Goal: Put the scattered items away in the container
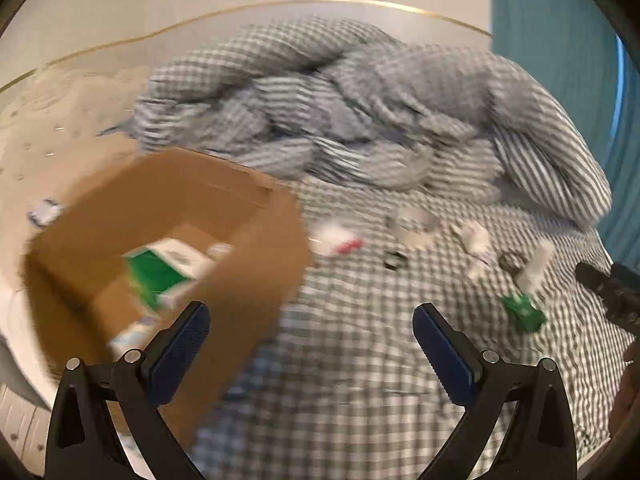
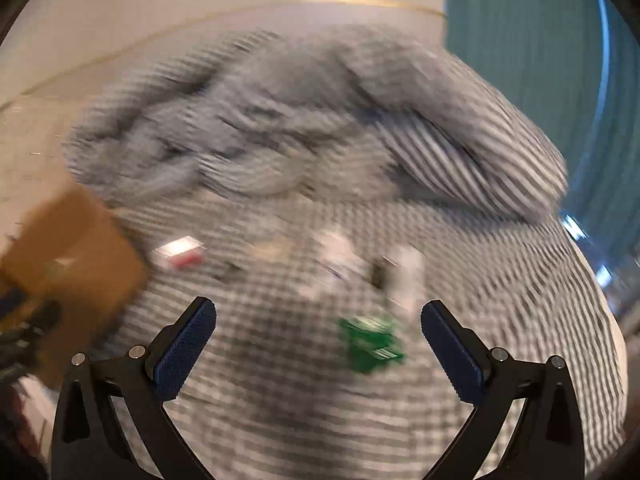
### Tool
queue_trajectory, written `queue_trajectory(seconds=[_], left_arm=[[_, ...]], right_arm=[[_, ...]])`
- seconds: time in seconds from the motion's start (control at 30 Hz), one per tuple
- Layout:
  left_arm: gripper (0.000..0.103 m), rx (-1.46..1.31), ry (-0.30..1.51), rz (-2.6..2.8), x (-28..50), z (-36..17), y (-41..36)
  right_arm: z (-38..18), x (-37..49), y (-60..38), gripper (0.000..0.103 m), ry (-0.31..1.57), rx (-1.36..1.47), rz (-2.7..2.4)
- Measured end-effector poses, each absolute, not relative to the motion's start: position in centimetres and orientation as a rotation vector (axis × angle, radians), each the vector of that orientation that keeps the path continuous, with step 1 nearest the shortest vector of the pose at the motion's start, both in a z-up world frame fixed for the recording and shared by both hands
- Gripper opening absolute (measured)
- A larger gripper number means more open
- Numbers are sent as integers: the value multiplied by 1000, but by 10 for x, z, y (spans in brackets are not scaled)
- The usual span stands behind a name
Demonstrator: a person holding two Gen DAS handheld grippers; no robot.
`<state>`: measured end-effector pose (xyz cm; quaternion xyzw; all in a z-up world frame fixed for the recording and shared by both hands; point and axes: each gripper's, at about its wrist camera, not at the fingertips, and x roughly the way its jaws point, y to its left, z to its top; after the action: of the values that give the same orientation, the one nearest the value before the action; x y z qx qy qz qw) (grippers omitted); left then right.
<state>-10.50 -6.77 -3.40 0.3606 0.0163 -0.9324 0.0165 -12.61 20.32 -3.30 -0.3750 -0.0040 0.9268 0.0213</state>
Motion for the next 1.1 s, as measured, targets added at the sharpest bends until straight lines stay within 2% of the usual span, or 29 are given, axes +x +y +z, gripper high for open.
queue_trajectory(seconds=[0.17, 0.4, 0.47, 0.5, 0.53, 0.57, 0.63, 0.73, 0.83, 1.1], left_arm=[[103, 1188, 24, -2928, -128, -60, -27], [103, 1281, -33, -2862, -148, -91, -19], [103, 1304, -36, -2845, -152, -97, -23], [103, 1308, -42, -2835, -154, -100, -24], [103, 1310, -45, -2830, -156, -102, -24], [103, 1313, -48, -2825, -159, -104, -25], [103, 1321, -50, -2813, -163, -109, -25], [103, 1338, -75, -2804, -168, -116, -22], [103, 1339, -108, -2809, -175, -119, -15], [103, 1264, -150, -2897, -227, -110, 10]], right_arm=[[-93, -145, 234, 102, -43, -1273, 2772], [-139, -186, 219, 97, -142, -1326, 2762], [-151, -200, 218, 91, -171, -1362, 2733], [-157, -204, 218, 81, -166, -1383, 2724], [-164, -210, 220, 59, -152, -1427, 2700], [-170, -212, 220, 50, -155, -1452, 2672], [-170, -210, 224, 46, -117, -1454, 2691], [-157, -202, 233, 44, -22, -1439, 2753], [-142, -194, 235, 44, -53, -1372, 2763], [-123, -179, 241, 44, 23, -1348, 2866]])
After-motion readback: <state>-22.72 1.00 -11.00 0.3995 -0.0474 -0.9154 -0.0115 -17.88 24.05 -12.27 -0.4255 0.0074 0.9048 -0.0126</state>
